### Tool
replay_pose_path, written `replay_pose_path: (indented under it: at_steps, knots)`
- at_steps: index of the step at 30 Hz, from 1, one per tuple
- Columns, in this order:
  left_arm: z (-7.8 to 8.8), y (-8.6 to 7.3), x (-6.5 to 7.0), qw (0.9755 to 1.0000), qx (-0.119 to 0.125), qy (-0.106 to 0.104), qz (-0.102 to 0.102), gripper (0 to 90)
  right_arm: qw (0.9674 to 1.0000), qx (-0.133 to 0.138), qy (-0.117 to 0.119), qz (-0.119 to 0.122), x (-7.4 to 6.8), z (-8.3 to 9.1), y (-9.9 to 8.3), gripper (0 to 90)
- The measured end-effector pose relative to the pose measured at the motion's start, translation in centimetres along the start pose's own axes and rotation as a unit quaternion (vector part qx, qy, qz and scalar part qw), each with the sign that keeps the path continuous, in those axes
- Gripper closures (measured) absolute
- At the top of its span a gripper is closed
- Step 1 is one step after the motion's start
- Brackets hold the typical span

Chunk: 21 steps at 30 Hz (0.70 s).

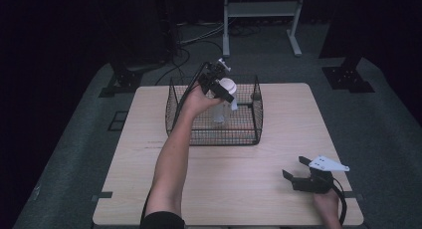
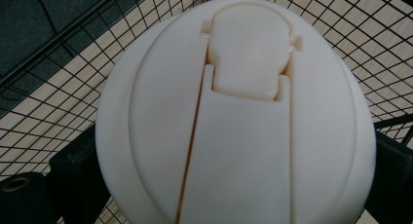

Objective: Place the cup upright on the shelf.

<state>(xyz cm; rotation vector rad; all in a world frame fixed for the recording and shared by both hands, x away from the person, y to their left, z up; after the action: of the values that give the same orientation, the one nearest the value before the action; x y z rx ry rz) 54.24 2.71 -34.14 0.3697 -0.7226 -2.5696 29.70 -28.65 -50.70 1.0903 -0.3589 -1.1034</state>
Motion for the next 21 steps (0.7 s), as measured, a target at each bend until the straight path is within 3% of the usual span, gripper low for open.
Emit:
replay_pose_path:
  at_steps: [11, 15, 21]
  knots:
    - [-1.1, -1.9, 0.2, 1.0, 0.002, -0.005, 0.004, 5.2, 1.0, -0.002, -0.002, 0.003, -0.1, -0.1, 0.0, 12.9]
    - [-1.0, -2.5, 0.2, 0.9997, 0.021, -0.005, 0.009, 5.1, 1.0, -0.001, -0.002, 0.005, -0.1, -0.1, 0.0, 12.9]
    - [-0.7, -3.0, 0.5, 0.9997, 0.021, -0.002, 0.006, 5.0, 1.0, -0.002, -0.003, 0.004, -0.1, -0.1, 0.0, 12.9]
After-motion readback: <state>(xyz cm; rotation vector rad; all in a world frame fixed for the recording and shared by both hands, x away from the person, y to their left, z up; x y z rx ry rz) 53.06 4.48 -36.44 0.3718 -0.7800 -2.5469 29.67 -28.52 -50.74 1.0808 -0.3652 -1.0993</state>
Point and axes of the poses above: each handheld gripper's, and its own axes: z roughly backward along the jaws, y roughly out of its top, x roughly to its right, the point moved 2 cm from there along -z, roughly forward along the jaws, and after that the axes turned 13 degrees about -z, right-handed, at the moved point
